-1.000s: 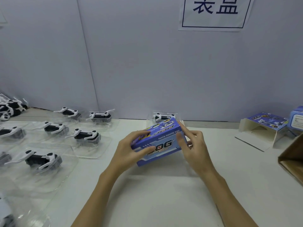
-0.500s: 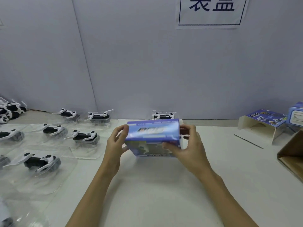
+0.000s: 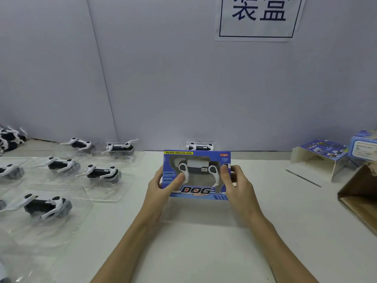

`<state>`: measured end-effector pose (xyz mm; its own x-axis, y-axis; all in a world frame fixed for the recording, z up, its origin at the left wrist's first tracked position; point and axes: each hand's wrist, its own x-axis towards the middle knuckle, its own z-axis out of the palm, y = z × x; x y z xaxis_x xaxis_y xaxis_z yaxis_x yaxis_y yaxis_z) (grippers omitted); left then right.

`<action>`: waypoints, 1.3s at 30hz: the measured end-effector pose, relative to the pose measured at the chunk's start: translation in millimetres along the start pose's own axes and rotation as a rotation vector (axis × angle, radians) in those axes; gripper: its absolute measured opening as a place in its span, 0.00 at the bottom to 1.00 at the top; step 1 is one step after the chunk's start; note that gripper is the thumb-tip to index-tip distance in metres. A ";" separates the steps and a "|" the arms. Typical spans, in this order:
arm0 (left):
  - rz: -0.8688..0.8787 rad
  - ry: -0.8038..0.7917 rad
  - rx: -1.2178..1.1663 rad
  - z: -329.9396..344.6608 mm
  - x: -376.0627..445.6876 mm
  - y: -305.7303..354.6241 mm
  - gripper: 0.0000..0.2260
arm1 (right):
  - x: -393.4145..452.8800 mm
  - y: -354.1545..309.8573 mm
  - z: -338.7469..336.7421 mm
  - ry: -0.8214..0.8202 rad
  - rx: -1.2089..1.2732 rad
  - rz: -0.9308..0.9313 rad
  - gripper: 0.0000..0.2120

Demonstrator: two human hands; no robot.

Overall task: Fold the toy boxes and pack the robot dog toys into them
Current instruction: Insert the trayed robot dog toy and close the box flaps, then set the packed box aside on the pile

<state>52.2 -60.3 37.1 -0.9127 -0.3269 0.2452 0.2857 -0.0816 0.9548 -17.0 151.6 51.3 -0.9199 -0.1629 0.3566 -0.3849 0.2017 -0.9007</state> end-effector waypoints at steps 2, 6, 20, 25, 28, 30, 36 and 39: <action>-0.027 -0.012 -0.045 -2.2 2.4 0.3 0.22 | 1.3 -1.1 -2.3 -0.061 -0.005 0.108 0.28; -0.059 -0.061 -0.039 -8.8 9.1 1.9 0.21 | 6.0 -5.1 -13.2 -0.137 0.047 0.276 0.32; -0.203 0.109 -0.187 -16.8 16.0 2.2 0.28 | 23.2 -31.4 -111.7 0.788 1.160 -0.108 0.28; -0.180 0.057 -0.075 -8.7 15.0 -6.0 0.26 | 28.5 3.5 -120.3 0.822 0.560 0.191 0.11; -0.119 0.077 0.073 -5.5 13.3 -9.9 0.24 | 33.3 32.7 -101.7 0.592 0.024 0.326 0.09; -0.057 0.084 0.185 -2.1 10.0 -13.0 0.22 | 38.7 47.5 -88.7 0.426 -0.332 0.337 0.10; 0.030 0.016 0.405 9.0 -0.9 -19.2 0.17 | 75.3 87.9 -100.0 0.204 -1.093 0.442 0.22; 0.045 0.005 0.427 10.3 0.1 -21.2 0.17 | 88.1 109.1 -120.6 0.248 -1.247 0.469 0.23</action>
<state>43.0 -48.8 18.6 -0.9004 -0.3256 0.2887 0.1780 0.3297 0.9271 -149.1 275.7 14.4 -0.9204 0.3124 0.2352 0.2765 0.9452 -0.1734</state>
